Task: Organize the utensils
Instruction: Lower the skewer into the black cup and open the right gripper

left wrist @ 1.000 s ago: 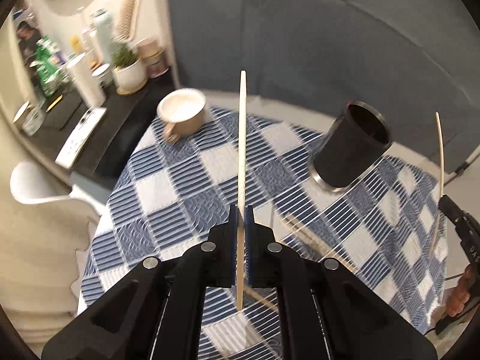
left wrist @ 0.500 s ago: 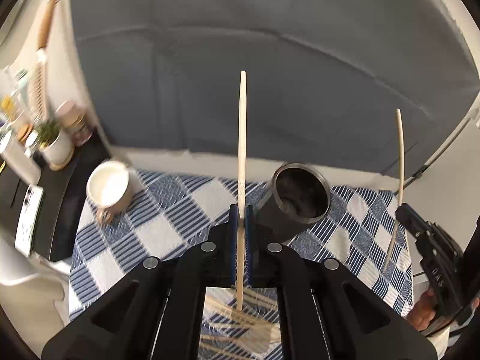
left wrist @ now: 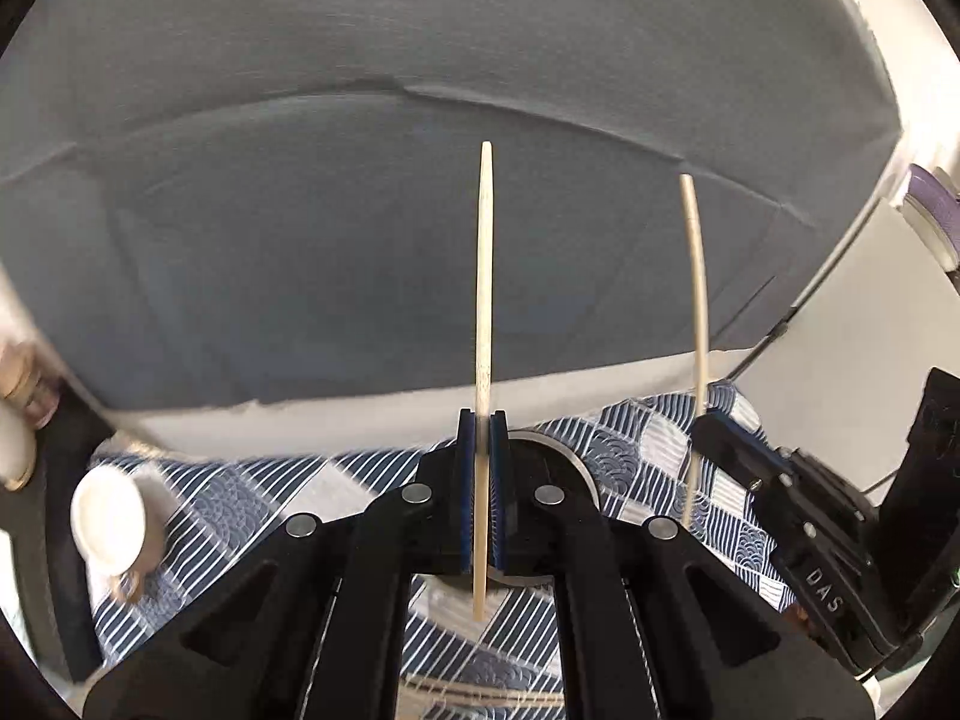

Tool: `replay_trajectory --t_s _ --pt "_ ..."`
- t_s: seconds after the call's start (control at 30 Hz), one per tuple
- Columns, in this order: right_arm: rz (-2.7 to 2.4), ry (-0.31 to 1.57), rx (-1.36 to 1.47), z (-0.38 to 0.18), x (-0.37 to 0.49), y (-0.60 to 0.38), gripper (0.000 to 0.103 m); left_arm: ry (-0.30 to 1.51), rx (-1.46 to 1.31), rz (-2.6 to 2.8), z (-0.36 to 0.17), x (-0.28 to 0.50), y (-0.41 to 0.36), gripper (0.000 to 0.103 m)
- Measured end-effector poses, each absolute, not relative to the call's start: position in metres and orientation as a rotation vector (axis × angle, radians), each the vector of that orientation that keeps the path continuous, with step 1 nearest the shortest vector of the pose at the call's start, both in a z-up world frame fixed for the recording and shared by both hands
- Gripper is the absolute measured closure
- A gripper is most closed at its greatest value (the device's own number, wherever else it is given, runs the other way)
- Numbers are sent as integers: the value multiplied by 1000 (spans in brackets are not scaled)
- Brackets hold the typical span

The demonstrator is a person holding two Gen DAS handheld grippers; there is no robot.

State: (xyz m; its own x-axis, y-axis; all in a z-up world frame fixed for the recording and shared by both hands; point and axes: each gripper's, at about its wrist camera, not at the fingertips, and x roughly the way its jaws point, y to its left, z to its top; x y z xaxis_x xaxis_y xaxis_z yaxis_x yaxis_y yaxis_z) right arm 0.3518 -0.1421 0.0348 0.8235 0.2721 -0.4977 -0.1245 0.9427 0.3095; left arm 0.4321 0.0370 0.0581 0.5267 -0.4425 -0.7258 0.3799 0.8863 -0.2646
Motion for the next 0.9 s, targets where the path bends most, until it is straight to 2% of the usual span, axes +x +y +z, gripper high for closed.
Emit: replay_trajectory --t_s 0.4,0.9 --pt "236 543 409 -3 385 -145 98 845 -94 -570 19 455 18 98" --pt "203 609 344 -42 394 -129 98 849 -11 -569 -19 436 7 98"
